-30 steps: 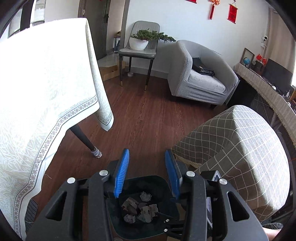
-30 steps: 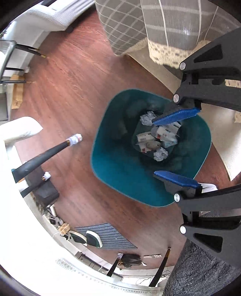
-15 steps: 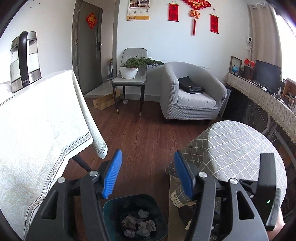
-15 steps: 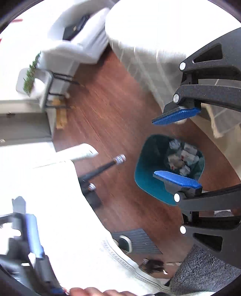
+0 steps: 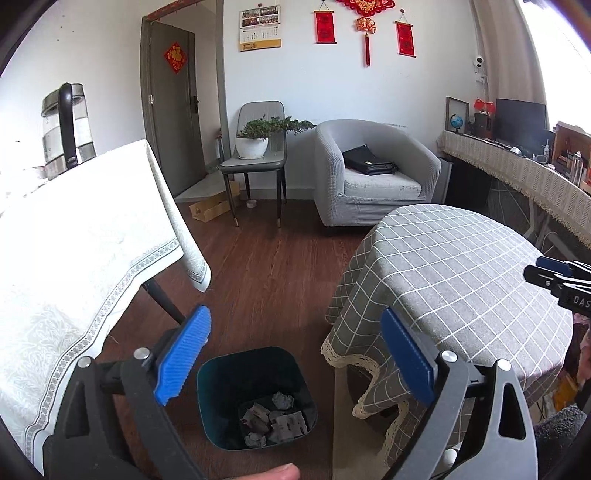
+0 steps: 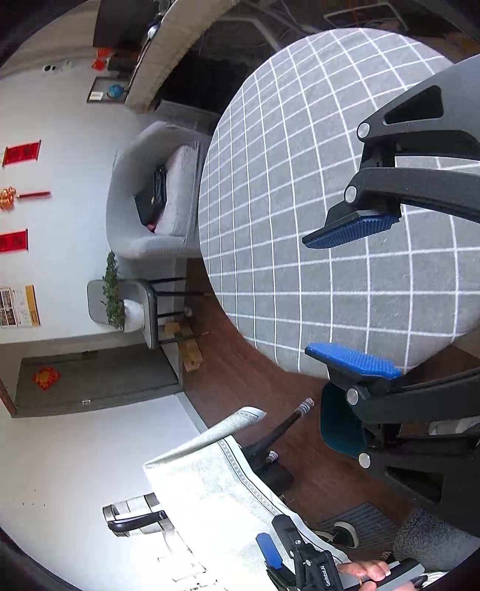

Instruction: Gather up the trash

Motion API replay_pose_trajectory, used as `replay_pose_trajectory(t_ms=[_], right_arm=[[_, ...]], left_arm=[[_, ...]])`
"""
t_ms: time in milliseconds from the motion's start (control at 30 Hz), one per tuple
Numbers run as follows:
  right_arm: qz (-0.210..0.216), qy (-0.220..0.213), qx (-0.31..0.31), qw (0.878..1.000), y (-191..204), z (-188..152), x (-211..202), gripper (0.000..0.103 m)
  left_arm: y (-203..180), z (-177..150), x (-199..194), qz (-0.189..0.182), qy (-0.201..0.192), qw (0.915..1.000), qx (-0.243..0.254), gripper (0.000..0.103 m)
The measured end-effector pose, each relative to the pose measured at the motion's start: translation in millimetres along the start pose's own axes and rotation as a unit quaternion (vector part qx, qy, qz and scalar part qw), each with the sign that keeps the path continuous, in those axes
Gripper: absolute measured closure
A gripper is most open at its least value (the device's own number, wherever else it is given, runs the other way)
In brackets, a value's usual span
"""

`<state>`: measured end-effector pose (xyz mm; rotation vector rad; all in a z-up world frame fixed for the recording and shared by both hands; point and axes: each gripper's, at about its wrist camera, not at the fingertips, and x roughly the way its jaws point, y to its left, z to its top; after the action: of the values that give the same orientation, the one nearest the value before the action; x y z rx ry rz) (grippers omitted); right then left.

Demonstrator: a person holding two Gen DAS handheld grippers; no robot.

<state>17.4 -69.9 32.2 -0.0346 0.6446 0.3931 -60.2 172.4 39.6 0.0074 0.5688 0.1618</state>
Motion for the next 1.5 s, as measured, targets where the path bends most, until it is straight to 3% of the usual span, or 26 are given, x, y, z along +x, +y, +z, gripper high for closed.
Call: replay_pose_trajectory(t_ms=[167,467,867,1100,1500], right_arm=[[-0.036,-0.018,0.03,0.999,-30,-26,-47,0.029],[-0.061,-0.031,0.062,0.996,-44,-62,-90,0.012],[-0.03,-0.04,0.0,0.999,-12,-85,-101,0.006],[-0.009,-0.049,0.032,0.998,-25,-86,-103,0.005],[0.006,-0.053,0.033,0.998,-16,-85,-103,0.004]], left_arm=[[-11,-15,-30,0.01,-0.01,0.9998,0.012,0.004],[-3,-42,-52,0.009,-0.01,0.9999,-0.006,0.003],[-4,-63,-56,0.011,-0.015,0.9998,0.009,0.003],[-3,-65,-54,0.013,-0.009,0.9997,0.018,0.004],[1,-66,-51,0.015,-0.002,0.9998,0.013,0.004]])
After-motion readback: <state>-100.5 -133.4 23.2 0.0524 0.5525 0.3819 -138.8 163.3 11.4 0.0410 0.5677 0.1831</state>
